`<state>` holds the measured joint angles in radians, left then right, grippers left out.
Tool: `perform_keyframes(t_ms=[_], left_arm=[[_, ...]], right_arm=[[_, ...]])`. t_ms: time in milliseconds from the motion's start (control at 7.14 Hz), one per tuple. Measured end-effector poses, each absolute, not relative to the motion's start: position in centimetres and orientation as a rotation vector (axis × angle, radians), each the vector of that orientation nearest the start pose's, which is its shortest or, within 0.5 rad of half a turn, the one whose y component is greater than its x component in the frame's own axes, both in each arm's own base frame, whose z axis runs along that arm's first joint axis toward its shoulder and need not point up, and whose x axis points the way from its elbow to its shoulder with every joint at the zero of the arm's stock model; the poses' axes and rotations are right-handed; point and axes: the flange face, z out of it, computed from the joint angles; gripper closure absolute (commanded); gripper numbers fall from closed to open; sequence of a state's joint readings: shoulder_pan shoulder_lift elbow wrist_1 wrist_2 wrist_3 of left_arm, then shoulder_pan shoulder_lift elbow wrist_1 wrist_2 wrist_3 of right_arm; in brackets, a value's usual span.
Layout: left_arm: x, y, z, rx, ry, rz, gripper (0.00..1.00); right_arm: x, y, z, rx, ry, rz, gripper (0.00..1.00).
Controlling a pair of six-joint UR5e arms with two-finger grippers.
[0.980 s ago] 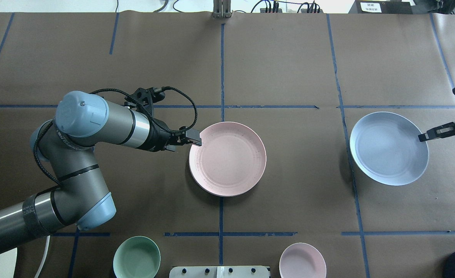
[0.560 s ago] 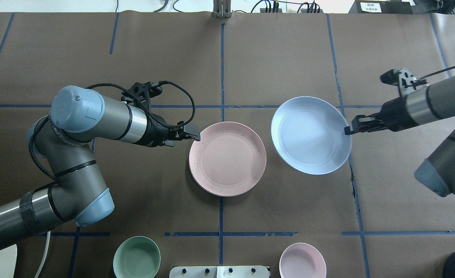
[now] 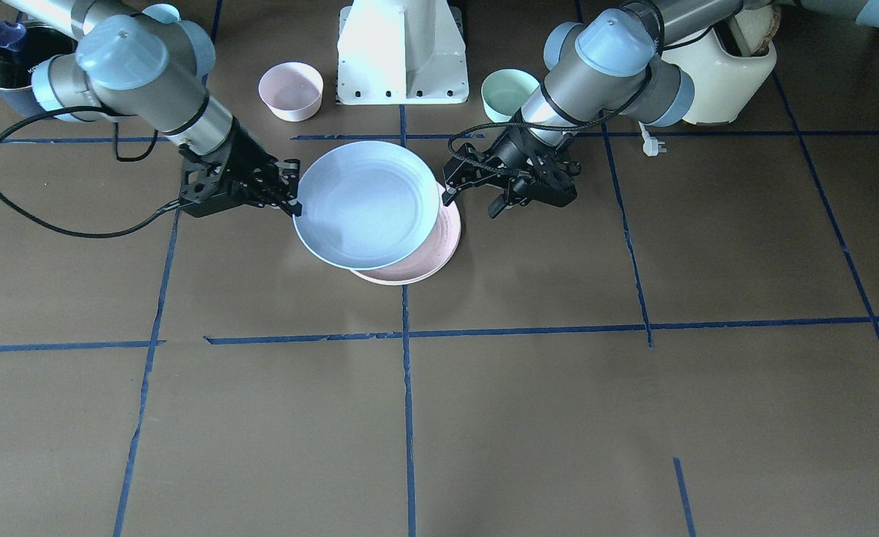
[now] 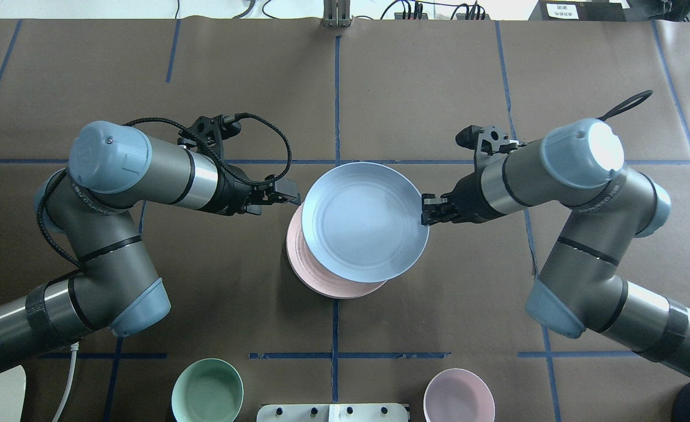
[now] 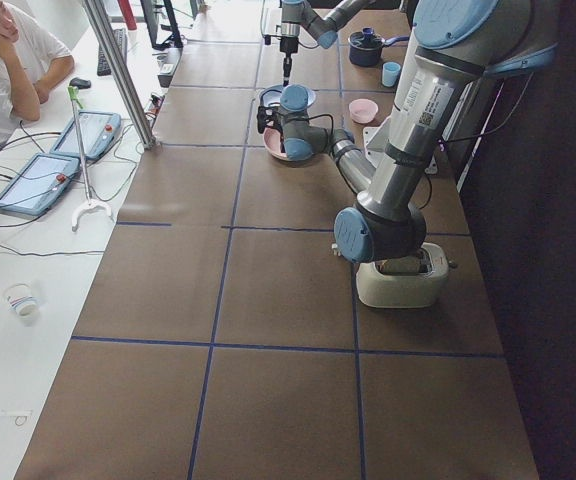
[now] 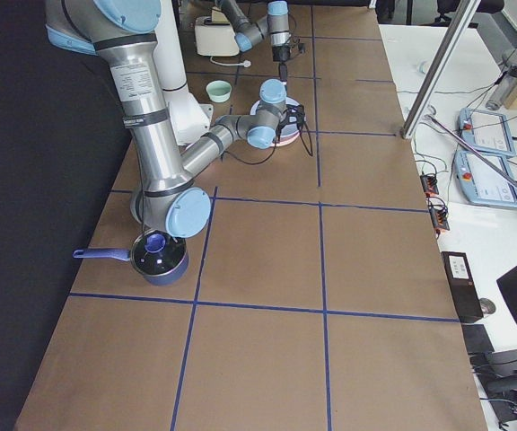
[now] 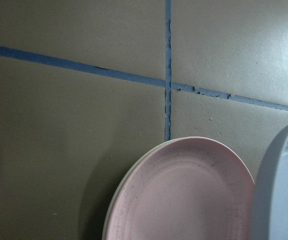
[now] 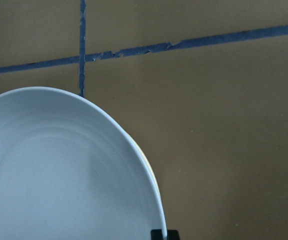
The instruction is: Stack three plates with pink and blue
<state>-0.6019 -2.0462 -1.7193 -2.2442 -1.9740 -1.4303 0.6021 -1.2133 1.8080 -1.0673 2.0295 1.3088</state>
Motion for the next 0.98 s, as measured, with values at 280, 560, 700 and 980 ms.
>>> perform_keyframes(t_ms=[280,560,700,980], left_arm=[[46.2,-43.5,23.9,0.145,1.315,-0.134,0.1],[45.9,-43.7,23.9,0.149,1.315,-0.138,0.1],[45.6,-43.9,24.5,0.15,1.307,-0.142,0.1],[42.6,-45.6,28.2,0.113,1.264,-0.159,0.1]], right_arm=[[-47.5,-39.1,28.5,0.071,-1.112,0.039,0.0],[-47.2,-39.1,28.7,0.086,-1.102,0.051,0.0],[-45.5,-40.2,29.5,0.082,-1.096,0.066,0.0],[-37.4,-44.2,33.0,0.057,-1.089,0.081,0.0]])
